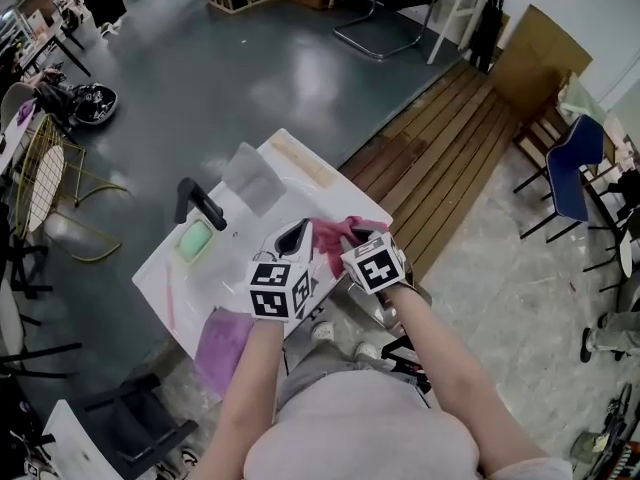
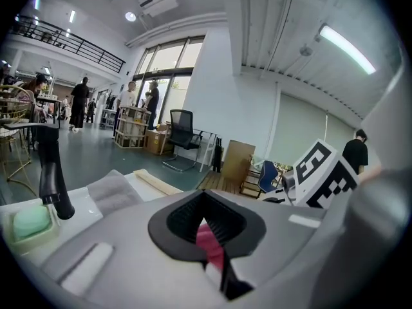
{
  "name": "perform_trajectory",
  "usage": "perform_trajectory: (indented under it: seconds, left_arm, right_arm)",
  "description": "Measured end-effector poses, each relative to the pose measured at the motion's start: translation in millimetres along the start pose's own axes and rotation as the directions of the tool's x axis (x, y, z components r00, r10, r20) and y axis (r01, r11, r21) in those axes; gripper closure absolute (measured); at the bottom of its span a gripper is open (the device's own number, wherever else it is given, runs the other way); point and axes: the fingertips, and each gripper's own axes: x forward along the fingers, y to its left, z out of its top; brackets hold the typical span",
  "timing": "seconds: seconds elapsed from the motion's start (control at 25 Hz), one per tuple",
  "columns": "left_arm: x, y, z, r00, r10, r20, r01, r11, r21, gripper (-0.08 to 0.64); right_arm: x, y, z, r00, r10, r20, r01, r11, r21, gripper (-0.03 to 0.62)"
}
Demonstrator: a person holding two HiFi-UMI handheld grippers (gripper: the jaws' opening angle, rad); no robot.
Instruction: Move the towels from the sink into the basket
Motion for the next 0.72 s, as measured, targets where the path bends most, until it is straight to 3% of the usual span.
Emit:
perform_trajectory:
  seconds: [0.36,0.72]
  left_arm:
    - [-6.6,-31.8,5.7,1.0,-0.023,0.017,0.023,0.999,0.033,0.557]
    - [-8.7,-55.2,-2.3,0.999,-0.046,0.01,0.046,0.998,0.036,0.557]
  right_arm:
    - [-38.7,-2.8,8.0,0.996,0.012,0.092,-0.013,1.0,0.012,0.52]
    - [-71.7,-13.3,-1.8,0.992,-0.032,0.124,0.03,0.999,0.015,0.52]
